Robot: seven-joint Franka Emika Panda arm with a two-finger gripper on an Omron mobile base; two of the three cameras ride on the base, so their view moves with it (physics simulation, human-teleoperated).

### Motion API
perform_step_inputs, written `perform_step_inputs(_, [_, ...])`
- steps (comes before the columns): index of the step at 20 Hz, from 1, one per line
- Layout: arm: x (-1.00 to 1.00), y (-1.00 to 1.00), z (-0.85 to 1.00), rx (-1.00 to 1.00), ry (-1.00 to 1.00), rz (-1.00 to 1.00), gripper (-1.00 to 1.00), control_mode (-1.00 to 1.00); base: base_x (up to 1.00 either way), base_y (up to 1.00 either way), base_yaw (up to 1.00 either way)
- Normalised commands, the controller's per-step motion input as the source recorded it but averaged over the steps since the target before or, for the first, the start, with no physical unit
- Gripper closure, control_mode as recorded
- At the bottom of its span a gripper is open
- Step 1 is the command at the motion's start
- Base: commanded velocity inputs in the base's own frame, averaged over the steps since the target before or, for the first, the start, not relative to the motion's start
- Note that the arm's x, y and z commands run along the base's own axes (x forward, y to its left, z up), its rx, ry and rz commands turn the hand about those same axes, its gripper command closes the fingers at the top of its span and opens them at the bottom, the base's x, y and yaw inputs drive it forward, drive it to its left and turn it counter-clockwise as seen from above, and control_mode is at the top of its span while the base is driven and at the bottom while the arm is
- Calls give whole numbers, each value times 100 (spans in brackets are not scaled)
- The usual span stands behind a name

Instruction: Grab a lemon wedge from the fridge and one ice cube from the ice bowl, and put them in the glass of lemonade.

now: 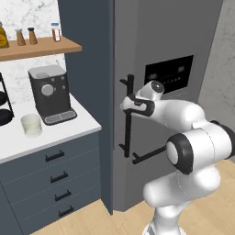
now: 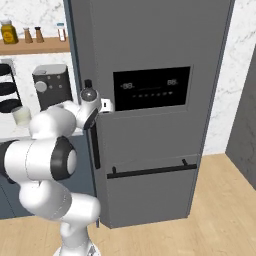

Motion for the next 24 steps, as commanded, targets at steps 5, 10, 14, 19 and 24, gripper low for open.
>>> perform_step_inputs(5, [-55, -100, 0, 6, 0, -9, 100, -100, 0, 0, 0])
perform_step_inputs(10, [-93, -100, 10, 12, 0, -4, 100, -100, 0, 0, 0])
perform_step_inputs(14, [-86, -100, 28, 15, 1, -4, 100, -100, 0, 0, 0])
perform_step_inputs(19, [-64, -100, 22, 17, 3, -11, 100, -100, 0, 0, 0])
perform_step_inputs(24, [-55, -94, 12, 14, 4, -14, -100, -100, 0, 0, 0])
